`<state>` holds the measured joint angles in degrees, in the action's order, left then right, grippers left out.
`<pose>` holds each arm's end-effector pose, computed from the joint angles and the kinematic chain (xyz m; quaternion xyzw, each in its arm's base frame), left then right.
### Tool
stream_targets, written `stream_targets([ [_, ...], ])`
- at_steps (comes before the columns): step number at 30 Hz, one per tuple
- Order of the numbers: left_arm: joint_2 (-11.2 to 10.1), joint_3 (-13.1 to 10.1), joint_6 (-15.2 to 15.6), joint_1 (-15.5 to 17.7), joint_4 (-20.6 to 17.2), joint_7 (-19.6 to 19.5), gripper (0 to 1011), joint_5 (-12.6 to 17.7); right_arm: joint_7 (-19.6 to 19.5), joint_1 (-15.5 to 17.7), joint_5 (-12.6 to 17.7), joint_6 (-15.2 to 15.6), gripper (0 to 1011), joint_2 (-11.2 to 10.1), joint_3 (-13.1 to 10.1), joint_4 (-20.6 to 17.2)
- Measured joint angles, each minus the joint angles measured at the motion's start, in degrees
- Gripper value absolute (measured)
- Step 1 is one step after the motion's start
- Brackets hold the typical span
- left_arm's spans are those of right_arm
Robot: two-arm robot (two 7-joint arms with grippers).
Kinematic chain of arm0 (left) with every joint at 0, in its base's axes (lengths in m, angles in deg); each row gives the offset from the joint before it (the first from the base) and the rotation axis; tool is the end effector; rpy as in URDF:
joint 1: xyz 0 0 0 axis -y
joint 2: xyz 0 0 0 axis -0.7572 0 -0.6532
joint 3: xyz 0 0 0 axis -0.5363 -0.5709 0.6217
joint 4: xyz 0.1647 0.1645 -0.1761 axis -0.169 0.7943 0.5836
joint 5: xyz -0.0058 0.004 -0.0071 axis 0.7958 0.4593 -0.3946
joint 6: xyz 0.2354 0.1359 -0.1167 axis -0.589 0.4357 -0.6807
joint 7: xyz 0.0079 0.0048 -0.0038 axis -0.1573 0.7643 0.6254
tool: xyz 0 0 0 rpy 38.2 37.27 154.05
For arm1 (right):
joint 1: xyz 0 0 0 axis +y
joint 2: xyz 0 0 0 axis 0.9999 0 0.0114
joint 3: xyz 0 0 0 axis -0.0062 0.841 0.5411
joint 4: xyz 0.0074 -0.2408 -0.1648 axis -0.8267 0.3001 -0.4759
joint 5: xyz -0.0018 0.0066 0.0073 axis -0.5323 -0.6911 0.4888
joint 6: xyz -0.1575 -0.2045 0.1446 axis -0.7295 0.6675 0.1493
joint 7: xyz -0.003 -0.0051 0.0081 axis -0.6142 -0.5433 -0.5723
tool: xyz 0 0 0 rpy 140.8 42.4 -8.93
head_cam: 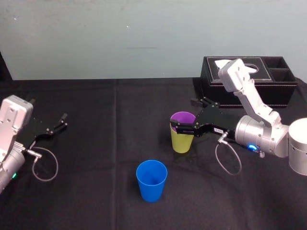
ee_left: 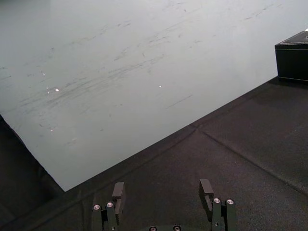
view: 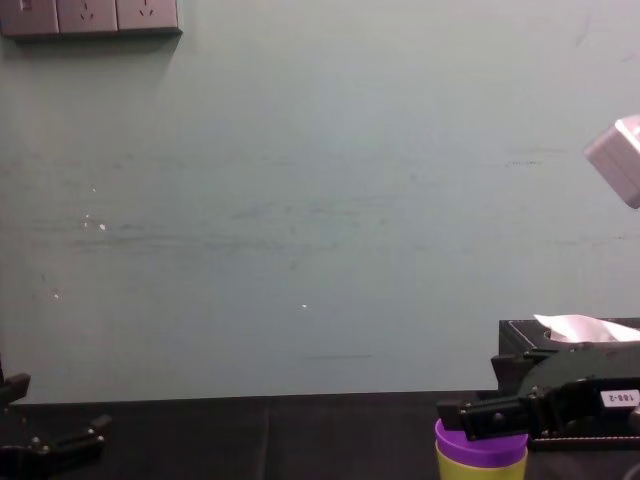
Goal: Stack the three plastic cups sequentially using one hand.
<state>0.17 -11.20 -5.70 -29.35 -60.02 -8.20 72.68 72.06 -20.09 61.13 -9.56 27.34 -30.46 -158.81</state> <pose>0.3461 0.0871 -0.3010 0.1415 -0.1324 0.5799 0.7913 0.3868 -0.0399 -0.2235 -0.1725 -0.0245 -0.3769 0.9097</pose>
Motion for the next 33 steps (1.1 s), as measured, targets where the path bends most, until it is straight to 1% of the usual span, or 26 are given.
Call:
stream_targets([
  [6,0.0,0.0,0.0,0.0,0.0,0.0,1011,0.0,-0.03,0.0,0.0,0.01,1003,0.0,0.0,-0.01],
  [9,0.0,0.0,0.0,0.0,0.0,0.0,1012,0.0,0.01,0.92,0.38,-0.66,1002,-0.47,-0.47,-1.22],
  [12,0.0,0.0,0.0,0.0,0.0,0.0,1011,0.0,0.81,2.91,1.17,-2.09,1003,-1.84,-1.16,-3.47],
  [13,0.0,0.0,0.0,0.0,0.0,0.0,1011,0.0,0.81,2.91,1.17,-2.09,1003,-1.84,-1.16,-3.47],
  [14,0.0,0.0,0.0,0.0,0.0,0.0,1011,0.0,1.32,3.83,1.47,-2.81,1003,-2.58,-1.43,-4.32],
  [16,0.0,0.0,0.0,0.0,0.0,0.0,1011,0.0,1.86,4.82,1.76,-3.56,1003,-3.37,-1.62,-5.04],
  [19,0.0,0.0,0.0,0.0,0.0,0.0,1011,0.0,3.46,7.33,2.66,-5.89,1003,-5.49,-2.19,-6.61],
  [21,0.0,0.0,0.0,0.0,0.0,0.0,1011,0.0,4.13,8.36,3.06,-6.96,1003,-6.41,-2.47,-7.13],
  [22,0.0,0.0,0.0,0.0,0.0,0.0,1011,0.0,4.87,9.37,3.57,-8.12,1003,-7.3,-2.76,-7.59],
  [25,0.0,0.0,0.0,0.0,0.0,0.0,1011,0.0,6.08,10.85,4.28,-9.78,1003,-8.61,-3.08,-8.08],
  [26,0.0,0.0,0.0,0.0,0.0,0.0,1011,0.0,6.65,11.7,4.52,-10.67,1003,-9.4,-3.16,-8.27],
  [30,0.0,0.0,0.0,0.0,0.0,0.0,1011,0.0,7.63,12.98,4.77,-12.16,1003,-10.53,-3.11,-8.39],
  [33,0.0,0.0,0.0,0.0,0.0,0.0,1011,0.0,8.83,13.97,4.92,-13.64,1003,-11.2,-2.54,-7.75],
])
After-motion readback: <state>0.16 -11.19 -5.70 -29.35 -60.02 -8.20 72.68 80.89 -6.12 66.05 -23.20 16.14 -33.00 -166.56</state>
